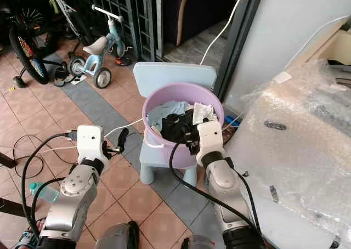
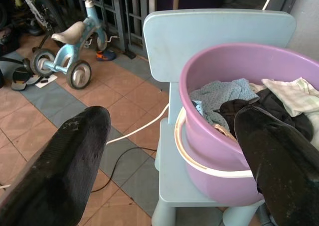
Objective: Clothes washing
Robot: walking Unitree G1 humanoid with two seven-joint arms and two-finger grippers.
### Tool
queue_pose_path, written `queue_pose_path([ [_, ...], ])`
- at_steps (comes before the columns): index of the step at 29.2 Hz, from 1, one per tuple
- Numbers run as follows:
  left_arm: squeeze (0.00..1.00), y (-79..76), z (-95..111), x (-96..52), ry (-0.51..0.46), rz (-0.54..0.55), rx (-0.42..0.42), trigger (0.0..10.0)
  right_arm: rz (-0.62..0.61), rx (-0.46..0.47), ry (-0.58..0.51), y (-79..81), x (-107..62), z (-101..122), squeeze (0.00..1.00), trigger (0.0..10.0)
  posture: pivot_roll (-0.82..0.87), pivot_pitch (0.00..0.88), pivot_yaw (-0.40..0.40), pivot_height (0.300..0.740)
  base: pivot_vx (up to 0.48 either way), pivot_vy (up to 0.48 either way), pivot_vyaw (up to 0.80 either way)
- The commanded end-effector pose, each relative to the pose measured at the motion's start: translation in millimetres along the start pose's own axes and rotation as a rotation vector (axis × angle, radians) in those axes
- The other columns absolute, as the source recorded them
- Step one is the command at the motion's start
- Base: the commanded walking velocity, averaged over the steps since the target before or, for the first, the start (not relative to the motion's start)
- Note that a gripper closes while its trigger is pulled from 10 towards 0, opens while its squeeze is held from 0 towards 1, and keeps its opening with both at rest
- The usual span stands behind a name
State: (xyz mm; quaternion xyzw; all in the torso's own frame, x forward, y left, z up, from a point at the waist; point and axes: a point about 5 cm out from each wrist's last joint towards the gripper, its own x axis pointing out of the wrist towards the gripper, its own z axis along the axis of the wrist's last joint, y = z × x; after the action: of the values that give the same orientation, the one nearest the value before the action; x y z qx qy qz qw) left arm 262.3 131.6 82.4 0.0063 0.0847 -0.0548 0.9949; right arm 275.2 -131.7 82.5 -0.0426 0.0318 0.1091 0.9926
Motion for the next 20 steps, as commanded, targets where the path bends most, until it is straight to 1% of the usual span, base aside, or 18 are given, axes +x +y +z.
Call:
queue_pose_path([
  [1,0.00,1.7,-1,-2.1,0.010,-0.004,0.003,10.0,-0.039,0.015,-0.011,-8.0,1.2,2,0.00,10.0,-0.03,0.020,0.018,0.740,0.000,0.000,0.00],
  [3,0.00,1.4,1,-1.9,0.002,-0.012,0.008,10.0,-0.041,0.015,-0.018,-8.5,2.7,4,0.00,10.0,-0.03,0.017,0.025,0.740,0.131,0.000,0.00],
  [4,0.00,1.1,3,0.4,-0.008,-0.016,0.015,10.0,-0.034,0.004,-0.023,-8.9,5.6,6,0.00,10.0,-0.04,0.026,0.047,0.740,0.409,0.244,0.00],
  [5,0.00,1.8,3,3.8,-0.002,-0.006,0.010,10.0,-0.002,-0.032,-0.023,-5.2,8.4,6,0.00,10.0,-0.04,0.035,0.053,0.740,0.416,0.000,0.80],
  [6,0.00,2.0,3,4.8,0.003,-0.002,0.004,10.0,0.008,-0.038,-0.022,-3.9,9.1,6,0.00,10.0,-0.04,0.035,0.053,0.740,0.416,0.000,0.80],
  [7,0.00,2.1,3,5.3,0.006,0.000,0.000,10.0,0.013,-0.040,-0.021,-3.2,9.4,6,0.00,10.0,-0.05,0.040,0.052,0.740,0.416,0.000,0.80],
  [9,0.00,1.5,3,6.8,0.018,-0.004,-0.040,10.0,0.022,-0.012,0.003,-0.8,10.7,4,0.00,10.0,-0.04,0.049,0.051,0.740,0.386,0.281,0.79],
  [10,0.00,1.8,3,7.2,0.018,-0.004,-0.033,10.0,0.028,0.001,0.020,0.4,11.2,2,0.00,10.0,-0.04,0.045,0.044,0.740,0.386,0.285,0.59],
  [12,0.00,3.2,3,7.2,0.020,-0.005,-0.021,10.0,0.040,0.008,0.062,2.9,11.3,-3,0.00,10.0,-0.04,0.044,0.042,0.740,0.386,0.281,0.00],
  [13,0.00,5.3,2,5.9,0.026,0.002,-0.018,10.0,0.049,0.025,0.124,4.8,9.9,-11,0.00,10.0,-0.04,0.042,0.041,0.740,0.386,0.285,0.00],
  [14,0.00,6.1,1,5.6,0.027,0.007,-0.016,10.0,0.051,0.037,0.143,5.2,9.5,-14,0.00,10.0,-0.04,0.042,0.041,0.740,0.386,0.285,0.00],
  [16,0.00,8.2,1,5.4,0.032,0.031,-0.006,10.0,0.039,0.030,0.192,3.4,8.6,-21,0.00,10.0,-0.04,0.043,0.041,0.740,0.386,0.283,0.00],
  [17,0.00,8.6,1,5.7,0.033,0.035,-0.003,10.0,0.019,0.018,0.231,-0.1,8.5,-25,0.00,10.0,-0.04,0.044,0.040,0.740,0.375,0.300,0.00],
  [18,0.00,8.6,1,5.7,0.033,0.035,-0.003,10.0,0.019,0.018,0.231,-0.1,8.5,-25,0.00,10.0,-0.04,0.044,0.040,0.740,0.375,0.300,0.00],
  [19,0.00,8.7,1,6.3,0.035,0.033,0.001,10.0,-0.008,0.012,0.272,-5.2,8.8,-29,0.00,10.0,-0.04,0.046,0.041,0.740,0.371,0.304,0.00],
  [20,0.00,8.8,1,6.5,0.037,0.033,0.004,10.0,-0.026,0.015,0.287,-8.3,9.0,-30,0.05,10.0,-0.04,0.046,0.041,0.740,0.371,0.304,0.00],
])
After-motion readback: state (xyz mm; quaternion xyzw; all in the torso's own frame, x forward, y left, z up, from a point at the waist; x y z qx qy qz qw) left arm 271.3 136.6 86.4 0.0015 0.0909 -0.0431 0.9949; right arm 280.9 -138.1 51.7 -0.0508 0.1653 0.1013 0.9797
